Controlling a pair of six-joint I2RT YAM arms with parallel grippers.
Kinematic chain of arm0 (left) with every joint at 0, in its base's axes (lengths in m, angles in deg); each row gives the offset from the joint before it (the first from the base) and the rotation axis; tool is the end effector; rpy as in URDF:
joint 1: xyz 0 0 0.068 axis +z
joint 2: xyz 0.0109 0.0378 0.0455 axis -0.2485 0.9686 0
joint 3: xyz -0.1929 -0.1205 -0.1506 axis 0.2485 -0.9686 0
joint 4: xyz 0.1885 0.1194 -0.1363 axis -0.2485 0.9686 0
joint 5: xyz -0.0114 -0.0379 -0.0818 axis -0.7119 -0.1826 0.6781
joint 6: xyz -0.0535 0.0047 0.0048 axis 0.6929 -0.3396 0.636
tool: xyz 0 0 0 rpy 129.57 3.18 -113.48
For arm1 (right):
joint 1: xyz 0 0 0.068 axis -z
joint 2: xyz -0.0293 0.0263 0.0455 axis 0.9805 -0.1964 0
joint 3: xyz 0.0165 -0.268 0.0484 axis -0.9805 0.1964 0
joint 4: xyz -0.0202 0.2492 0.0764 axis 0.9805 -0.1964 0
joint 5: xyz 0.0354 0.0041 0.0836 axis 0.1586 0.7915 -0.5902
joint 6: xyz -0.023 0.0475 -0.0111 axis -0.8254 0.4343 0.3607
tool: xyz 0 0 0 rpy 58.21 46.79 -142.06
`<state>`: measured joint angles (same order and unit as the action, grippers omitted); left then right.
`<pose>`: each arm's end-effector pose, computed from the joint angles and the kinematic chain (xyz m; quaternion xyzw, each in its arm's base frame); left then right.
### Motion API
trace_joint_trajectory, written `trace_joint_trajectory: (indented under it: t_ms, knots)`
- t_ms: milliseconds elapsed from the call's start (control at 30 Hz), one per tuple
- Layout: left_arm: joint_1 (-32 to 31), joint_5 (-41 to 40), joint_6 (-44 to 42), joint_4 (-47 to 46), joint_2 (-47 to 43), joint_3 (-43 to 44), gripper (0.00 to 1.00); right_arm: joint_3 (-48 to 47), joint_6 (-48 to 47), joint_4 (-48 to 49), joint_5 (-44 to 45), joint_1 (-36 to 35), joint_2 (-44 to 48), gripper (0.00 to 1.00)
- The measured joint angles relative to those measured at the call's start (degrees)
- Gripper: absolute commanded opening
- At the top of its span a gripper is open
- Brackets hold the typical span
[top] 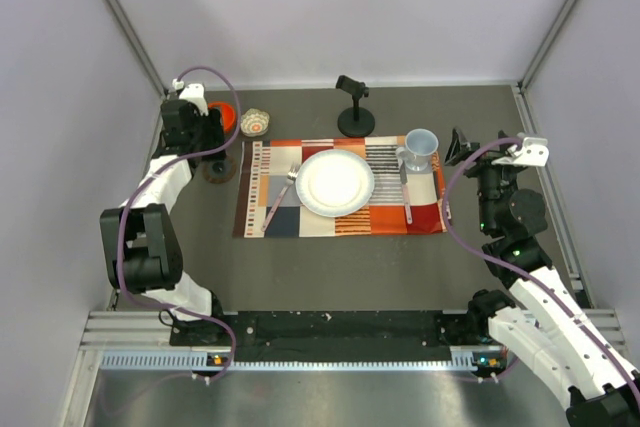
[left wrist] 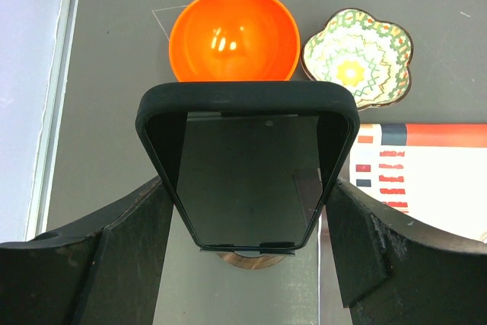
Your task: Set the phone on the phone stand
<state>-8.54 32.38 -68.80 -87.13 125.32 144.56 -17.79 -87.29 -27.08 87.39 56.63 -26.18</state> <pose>0.3642 0.0359 0.2701 -0.0091 0.8494 0.0245 0.5271 0.1524 0.0461 0.3455 0.0662 0.5930 0.0470 0.8011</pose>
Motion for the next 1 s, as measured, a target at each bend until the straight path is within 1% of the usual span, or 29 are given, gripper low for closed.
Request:
trace_joint_trajectory:
  t_ms: [67, 133, 167, 300, 367, 400, 500, 533, 567, 600, 633, 667, 700, 733, 767, 800, 1000]
  knots:
    - [0.0, 0.0, 0.0, -0.2, 0.1, 0.0, 0.0, 0.0, 0.0, 0.0, 0.0, 0.0, 0.0, 0.99]
    - [0.0, -0.1, 0.0, -0.6, 0.5, 0.0, 0.06, 0.0, 0.0, 0.1, 0.0, 0.0, 0.0, 0.99]
    - [0.0, -0.2, 0.1, -0.8, 0.7, 0.0, 0.16, 0.0, 0.0, 0.1, 0.0, 0.0, 0.0, 0.99]
    - [-0.1, -0.9, 0.3, -1.5, 1.2, 0.0, 0.4, 0.0, -0.1, 0.2, 0.0, -0.1, 0.0, 0.99]
    - [-0.3, -1.6, 0.5, -1.6, 1.2, 0.0, 0.45, 0.0, -0.1, 0.3, 0.0, -0.2, 0.0, 0.99]
    - [-0.3, -1.7, 0.6, -1.6, 1.2, 0.0, 0.5, 0.0, -0.1, 0.3, 0.0, -0.3, 0.0, 0.99]
    - [-0.3, -2.2, 1.1, -1.6, 1.2, 0.0, 0.52, 0.0, -0.1, 0.3, 0.0, -0.3, 0.0, 0.99]
    - [-0.3, -2.4, 1.3, -1.6, 1.2, 0.0, 0.54, 0.0, -0.2, 0.3, 0.0, -0.3, 0.0, 0.99]
    - [-0.3, -2.6, 1.5, -1.6, 1.2, 0.0, 0.58, 0.0, -0.2, 0.3, 0.0, -0.3, 0.0, 0.99]
    - [-0.3, -2.9, 1.6, -1.7, 1.2, 0.0, 0.65, 0.0, -0.2, 0.3, 0.0, -0.3, 0.0, 0.99]
    - [-0.4, -3.1, 1.7, -1.7, 1.2, 0.0, 0.82, 0.0, -0.2, 0.3, 0.0, -0.3, 0.0, 0.99]
    - [-0.4, -3.2, 1.8, -1.7, 1.2, 0.0, 0.87, 0.0, -0.2, 0.3, 0.0, -0.3, 0.0, 0.99]
    - [-0.4, -3.3, 1.8, -1.7, 1.2, 0.0, 0.88, 0.0, -0.2, 0.3, 0.0, -0.3, 0.0, 0.99]
    - [-0.4, -3.5, 1.8, -1.7, 1.2, 0.0, 0.93, 0.0, -0.2, 0.3, 0.0, -0.3, 0.0, 0.99]
    - [-0.4, -3.7, 1.8, -1.7, 1.2, 0.0, 0.94, 0.0, -0.2, 0.3, 0.0, -0.3, 0.0, 0.99]
    - [-0.3, -3.9, 1.8, -1.7, 1.2, 0.0, 0.99, 0.0, -0.2, 0.3, 0.0, -0.3, 0.0, 0.99]
    - [-0.7, -4.9, 2.0, -1.7, 0.3, 0.0, 0.99, 0.0, -0.2, 0.3, 0.0, -0.3, 0.0, 0.99]
